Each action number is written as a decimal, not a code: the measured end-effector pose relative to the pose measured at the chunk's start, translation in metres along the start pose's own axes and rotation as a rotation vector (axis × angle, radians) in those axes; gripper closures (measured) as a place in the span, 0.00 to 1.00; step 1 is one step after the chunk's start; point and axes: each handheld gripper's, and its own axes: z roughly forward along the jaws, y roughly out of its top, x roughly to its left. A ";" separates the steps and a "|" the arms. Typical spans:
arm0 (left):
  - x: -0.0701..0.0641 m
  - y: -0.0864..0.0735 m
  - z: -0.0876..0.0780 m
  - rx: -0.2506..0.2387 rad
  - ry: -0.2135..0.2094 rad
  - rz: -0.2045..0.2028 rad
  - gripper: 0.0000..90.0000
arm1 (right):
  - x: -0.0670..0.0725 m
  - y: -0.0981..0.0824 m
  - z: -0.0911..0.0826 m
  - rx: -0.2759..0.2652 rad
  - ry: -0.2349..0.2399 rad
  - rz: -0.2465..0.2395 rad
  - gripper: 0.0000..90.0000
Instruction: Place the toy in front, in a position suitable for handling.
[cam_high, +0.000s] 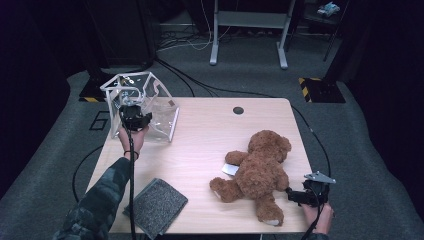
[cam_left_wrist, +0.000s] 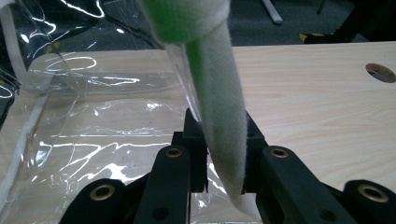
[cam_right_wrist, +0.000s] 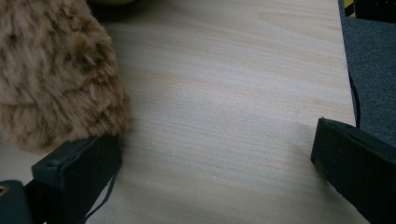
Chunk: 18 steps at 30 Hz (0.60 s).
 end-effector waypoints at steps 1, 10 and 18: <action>0.001 0.001 0.001 0.003 0.002 -0.001 0.88 | 0.000 0.000 0.000 0.003 -0.002 0.008 0.01; 0.002 0.004 0.007 0.006 0.015 -0.013 0.88 | 0.000 0.000 0.000 0.001 0.000 0.002 0.01; 0.003 0.004 0.007 0.010 0.013 -0.010 0.79 | 0.000 0.000 0.000 0.000 0.001 0.000 0.01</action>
